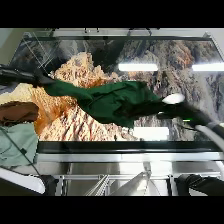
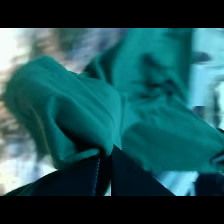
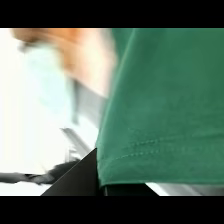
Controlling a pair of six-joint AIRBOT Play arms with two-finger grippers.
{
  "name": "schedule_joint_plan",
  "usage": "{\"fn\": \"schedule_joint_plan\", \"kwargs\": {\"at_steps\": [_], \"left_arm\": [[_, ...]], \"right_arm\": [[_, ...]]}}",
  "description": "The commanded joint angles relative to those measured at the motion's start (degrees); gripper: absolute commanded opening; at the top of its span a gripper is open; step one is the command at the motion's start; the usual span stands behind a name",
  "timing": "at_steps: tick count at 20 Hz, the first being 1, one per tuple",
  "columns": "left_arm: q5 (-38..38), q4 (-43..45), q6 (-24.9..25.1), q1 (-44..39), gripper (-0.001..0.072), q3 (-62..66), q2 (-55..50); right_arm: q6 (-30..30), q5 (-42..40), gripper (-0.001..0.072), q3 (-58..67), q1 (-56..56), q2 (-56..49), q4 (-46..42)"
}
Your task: Fold the shirts.
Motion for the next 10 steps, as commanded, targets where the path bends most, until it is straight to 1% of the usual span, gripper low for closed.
{"fn": "schedule_joint_plan", "kwargs": {"at_steps": [1, 2, 3, 4, 5, 6, 8, 9, 10], "left_arm": [[-12.3, -24.4, 0.8, 3.8, 0.0027, 0.1, 17.4], [-13.2, -31.3, 1.5, 4.8, 0.0028, 0.1, 23.9], [-12.3, -36.2, 3.5, 6.3, 0.0027, 0.1, 30.2], [-10.1, -39.7, 5.4, 8.0, 0.0028, 0.1, 36.5], [-6.2, -41.9, 7.6, 10.6, 0.0028, 0.2, 43.3], [-0.9, -42.5, 10.2, 14.1, 0.003, 0.1, 49.5], [9.7, -42.4, 10.5, 22.8, 0.0031, 0.2, 58.9], [12.8, -42.6, 10.3, 25.9, 0.003, 0.2, 61.3], [14.6, -42.5, 9.4, 27.1, 0.003, 0.2, 62.2]], "right_arm": [[0.0, 7.7, 0.0016, 2.2, -10.6, 21.9, -1.4], [0.1, 8.7, 0.0016, 4.4, -14.2, 28.1, -1.4], [0.1, 8.6, 0.0016, 7.4, -18.3, 33.9, -1.4], [0.0, 8.3, 0.0016, 11.1, -22.6, 38.6, -1.5], [0.0, 7.8, 0.0016, 14.8, -27.0, 41.9, -1.7], [-0.1, 7.5, 0.0017, 19.2, -32.1, 44.3, -1.8], [-0.9, 7.7, 0.0016, 26.6, -39.8, 45.2, -1.6], [-1.2, 7.6, 0.0017, 29.8, -42.2, 44.8, -0.9], [-3.2, 7.6, 0.0016, 32.5, -44.0, 43.8, 0.8]]}}
